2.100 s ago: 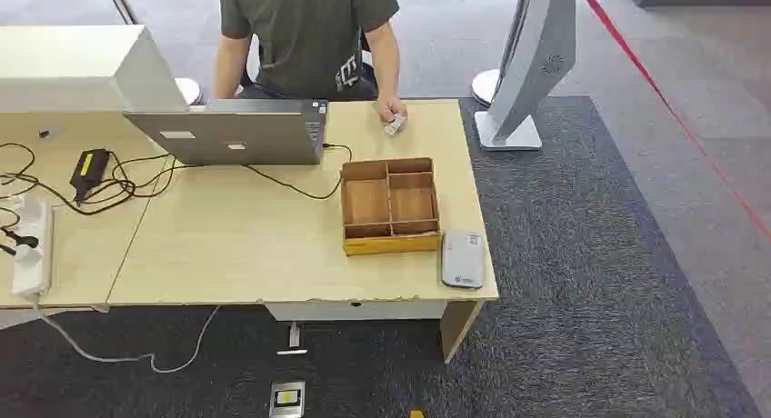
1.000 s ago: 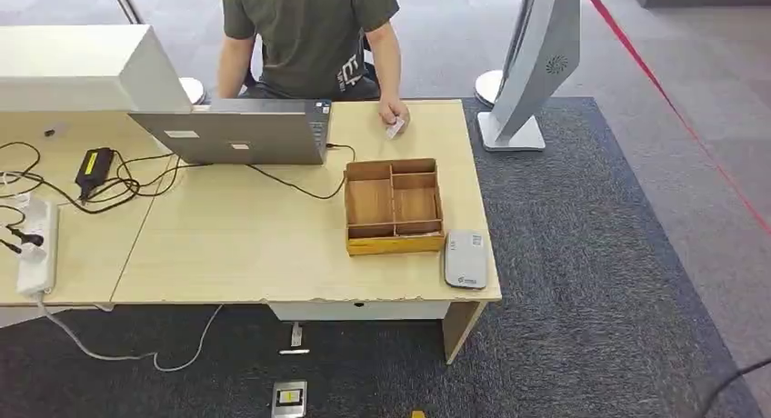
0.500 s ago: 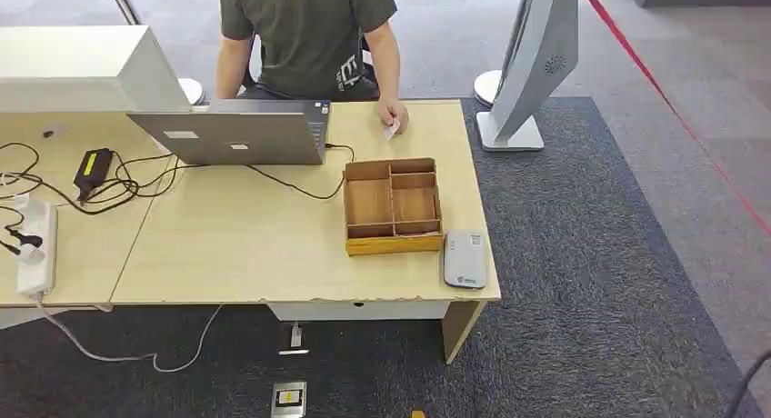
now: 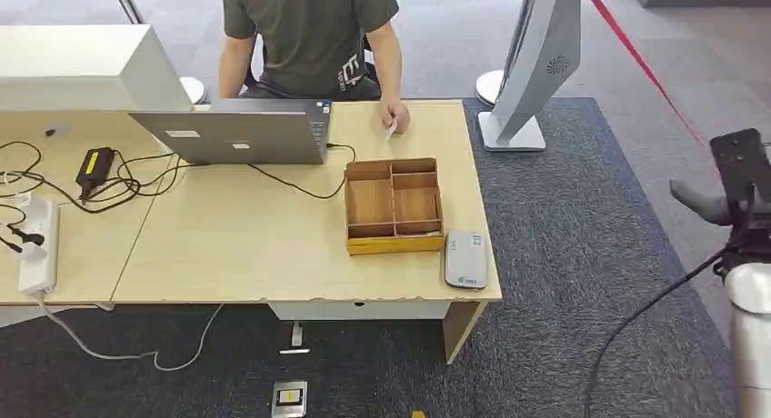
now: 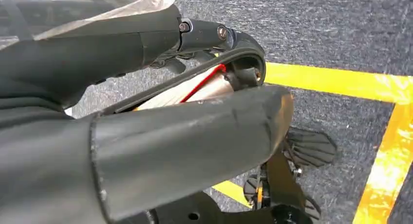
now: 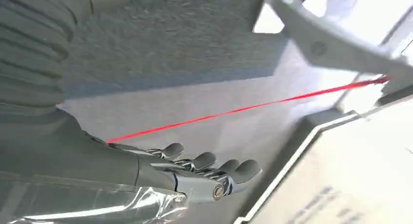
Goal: Pass the card to the sensor for recognition and then transmit it.
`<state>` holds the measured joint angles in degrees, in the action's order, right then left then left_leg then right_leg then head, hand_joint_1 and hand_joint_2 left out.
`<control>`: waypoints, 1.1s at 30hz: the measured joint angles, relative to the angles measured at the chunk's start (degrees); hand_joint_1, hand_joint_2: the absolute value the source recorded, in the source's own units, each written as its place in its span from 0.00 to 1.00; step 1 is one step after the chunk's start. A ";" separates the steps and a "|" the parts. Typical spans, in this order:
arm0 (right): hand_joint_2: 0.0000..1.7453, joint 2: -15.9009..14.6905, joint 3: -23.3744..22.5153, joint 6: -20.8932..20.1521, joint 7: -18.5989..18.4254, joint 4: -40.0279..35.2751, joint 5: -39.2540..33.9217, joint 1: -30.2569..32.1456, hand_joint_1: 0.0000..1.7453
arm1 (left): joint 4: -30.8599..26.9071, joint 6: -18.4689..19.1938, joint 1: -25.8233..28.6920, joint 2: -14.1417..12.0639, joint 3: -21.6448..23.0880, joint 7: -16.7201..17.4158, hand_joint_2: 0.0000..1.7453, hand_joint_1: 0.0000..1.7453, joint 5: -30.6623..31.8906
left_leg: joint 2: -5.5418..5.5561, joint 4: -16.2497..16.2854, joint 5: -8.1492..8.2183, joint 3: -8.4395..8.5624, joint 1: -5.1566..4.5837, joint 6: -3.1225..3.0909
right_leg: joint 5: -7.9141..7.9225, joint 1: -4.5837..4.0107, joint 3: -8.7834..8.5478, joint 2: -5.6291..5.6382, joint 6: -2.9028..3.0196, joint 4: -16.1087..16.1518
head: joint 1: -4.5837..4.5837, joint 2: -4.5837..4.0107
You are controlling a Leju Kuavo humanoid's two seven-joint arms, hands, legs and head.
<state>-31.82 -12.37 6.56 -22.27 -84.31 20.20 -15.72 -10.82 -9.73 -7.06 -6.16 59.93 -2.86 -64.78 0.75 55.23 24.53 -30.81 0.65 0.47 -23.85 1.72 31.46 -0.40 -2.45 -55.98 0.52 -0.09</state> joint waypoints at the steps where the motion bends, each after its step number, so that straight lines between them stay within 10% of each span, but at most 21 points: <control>1: 1.00 0.17 1.11 -0.22 -0.28 -1.97 0.41 0.14 0.00 | 0.00 0.07 0.02 0.00 0.13 -0.04 0.00 0.00 0.04 | 0.00 0.00 0.00 -0.01 -0.01 -0.01 | 0.00 0.01 0.00 0.00 0.00 0.00 | 0.00 0.00; 33: 1.00 0.48 13.88 -3.41 -5.40 -22.40 6.52 0.63 0.00 | 0.09 0.76 0.08 -0.02 1.49 -0.17 0.00 0.00 0.70 | -0.08 0.01 0.01 -0.03 -0.01 -0.01 | 0.00 0.01 0.08 0.01 0.00 0.01 | 0.00 0.00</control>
<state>-31.34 1.51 3.15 -27.67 -106.71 26.71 -15.09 -10.73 -8.96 -6.99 -6.19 61.42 -3.04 -64.08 0.68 55.23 24.54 -30.84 0.64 0.47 -23.85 1.73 31.54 -0.39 -2.45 -55.97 0.52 -0.09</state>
